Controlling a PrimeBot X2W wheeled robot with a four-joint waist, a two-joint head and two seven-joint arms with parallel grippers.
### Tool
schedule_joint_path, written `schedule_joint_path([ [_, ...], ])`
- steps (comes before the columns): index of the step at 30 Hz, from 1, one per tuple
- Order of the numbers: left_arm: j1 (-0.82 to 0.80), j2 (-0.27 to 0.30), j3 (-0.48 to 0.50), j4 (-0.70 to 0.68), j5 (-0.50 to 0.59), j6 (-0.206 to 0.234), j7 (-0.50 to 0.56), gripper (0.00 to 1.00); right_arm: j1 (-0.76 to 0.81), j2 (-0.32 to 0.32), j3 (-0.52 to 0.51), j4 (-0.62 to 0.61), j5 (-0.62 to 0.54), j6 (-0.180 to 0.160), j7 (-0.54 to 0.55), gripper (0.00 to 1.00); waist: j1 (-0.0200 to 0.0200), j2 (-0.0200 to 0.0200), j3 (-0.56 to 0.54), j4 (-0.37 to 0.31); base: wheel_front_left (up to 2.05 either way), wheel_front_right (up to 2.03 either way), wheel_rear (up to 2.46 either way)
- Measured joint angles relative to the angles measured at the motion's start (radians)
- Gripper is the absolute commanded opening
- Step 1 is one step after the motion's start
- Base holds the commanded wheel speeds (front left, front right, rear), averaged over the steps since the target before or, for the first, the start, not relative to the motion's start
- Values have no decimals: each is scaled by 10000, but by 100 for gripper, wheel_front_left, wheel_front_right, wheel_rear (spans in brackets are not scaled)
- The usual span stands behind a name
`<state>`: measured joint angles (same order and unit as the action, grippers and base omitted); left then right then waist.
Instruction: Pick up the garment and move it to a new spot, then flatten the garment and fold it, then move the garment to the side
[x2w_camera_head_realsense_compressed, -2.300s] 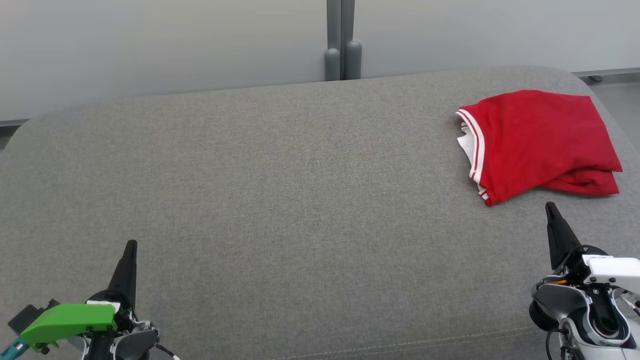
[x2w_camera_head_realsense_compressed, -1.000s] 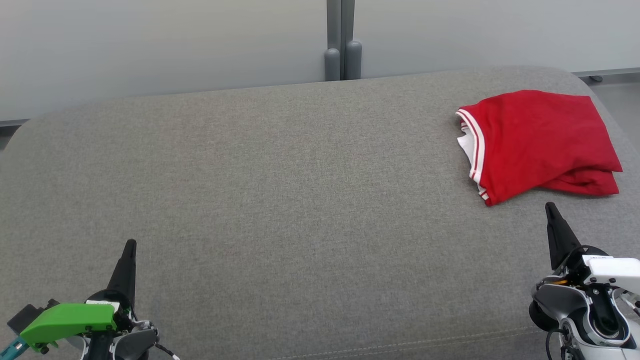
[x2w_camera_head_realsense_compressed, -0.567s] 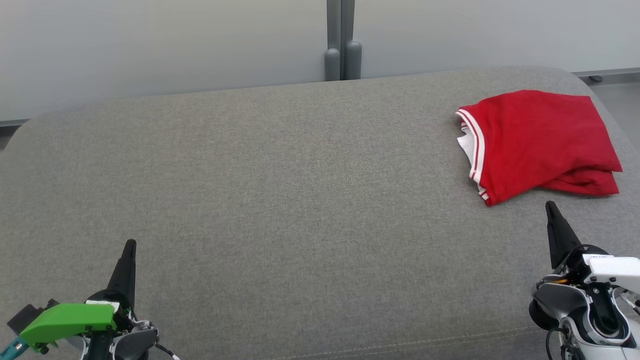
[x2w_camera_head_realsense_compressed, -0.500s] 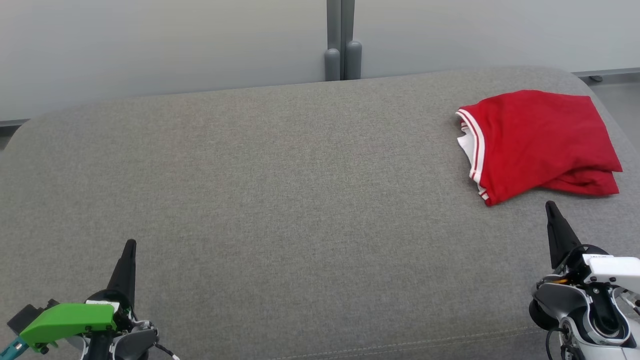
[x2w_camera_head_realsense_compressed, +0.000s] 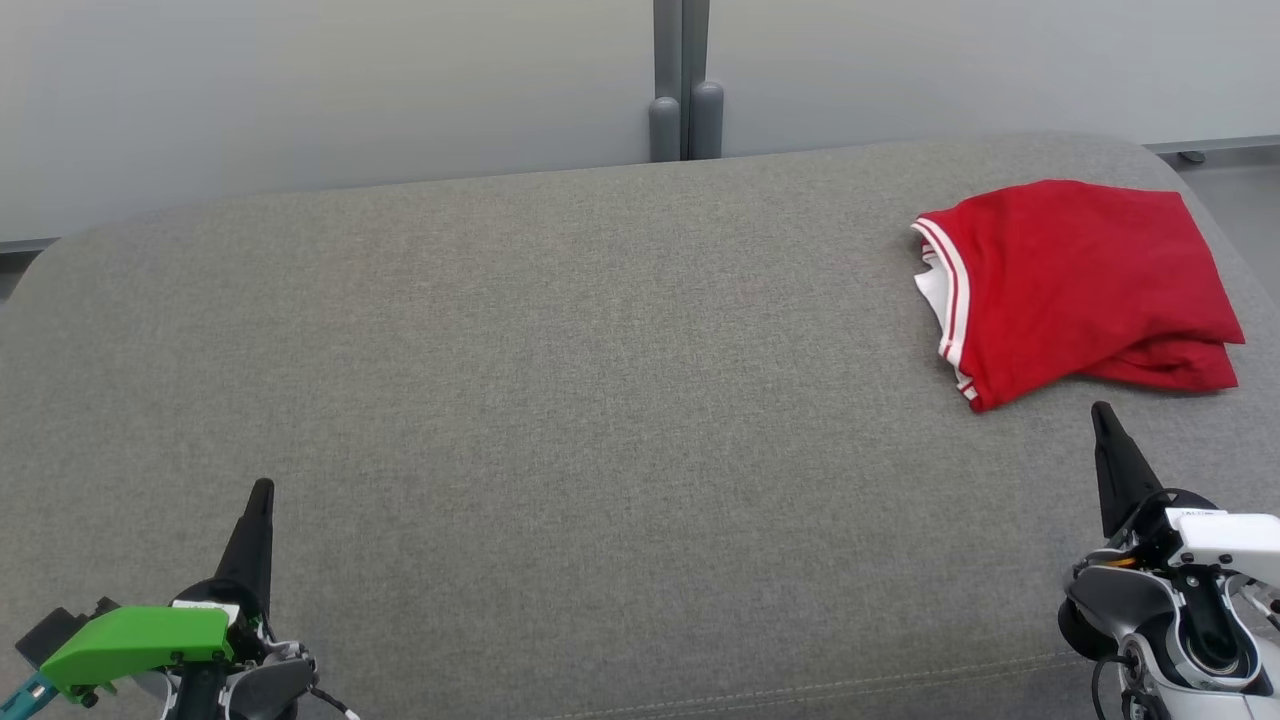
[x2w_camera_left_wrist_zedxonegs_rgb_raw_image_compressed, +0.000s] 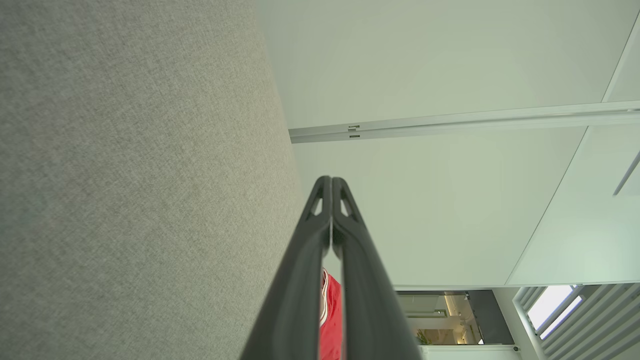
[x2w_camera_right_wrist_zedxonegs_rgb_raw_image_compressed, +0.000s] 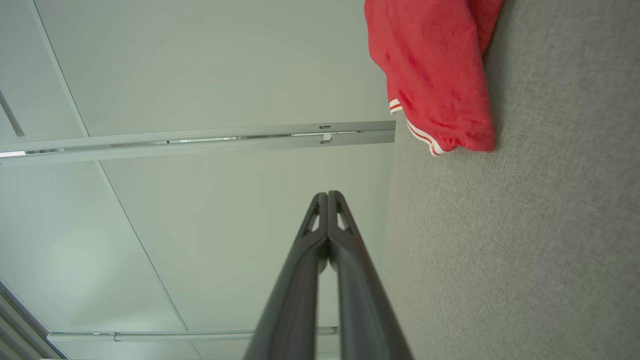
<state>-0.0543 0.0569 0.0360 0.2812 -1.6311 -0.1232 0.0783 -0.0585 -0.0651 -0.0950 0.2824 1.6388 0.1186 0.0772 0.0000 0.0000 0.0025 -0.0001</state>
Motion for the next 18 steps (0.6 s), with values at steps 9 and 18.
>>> schedule_joint_path([
  [9, -1, 0, 6, 0, 0, 0, 0, 0, 0, 4, -4, -2, 0, 0, 0, 0, 0, 0, 1, 0, 0, 0, 0],
  [18, -2, 0, 10, -2, 0, 0, 0, 0, -1, 8, -10, -6, 0, 0, 2, 0, 0, 0, 2, 0, 0, 0, 0],
])
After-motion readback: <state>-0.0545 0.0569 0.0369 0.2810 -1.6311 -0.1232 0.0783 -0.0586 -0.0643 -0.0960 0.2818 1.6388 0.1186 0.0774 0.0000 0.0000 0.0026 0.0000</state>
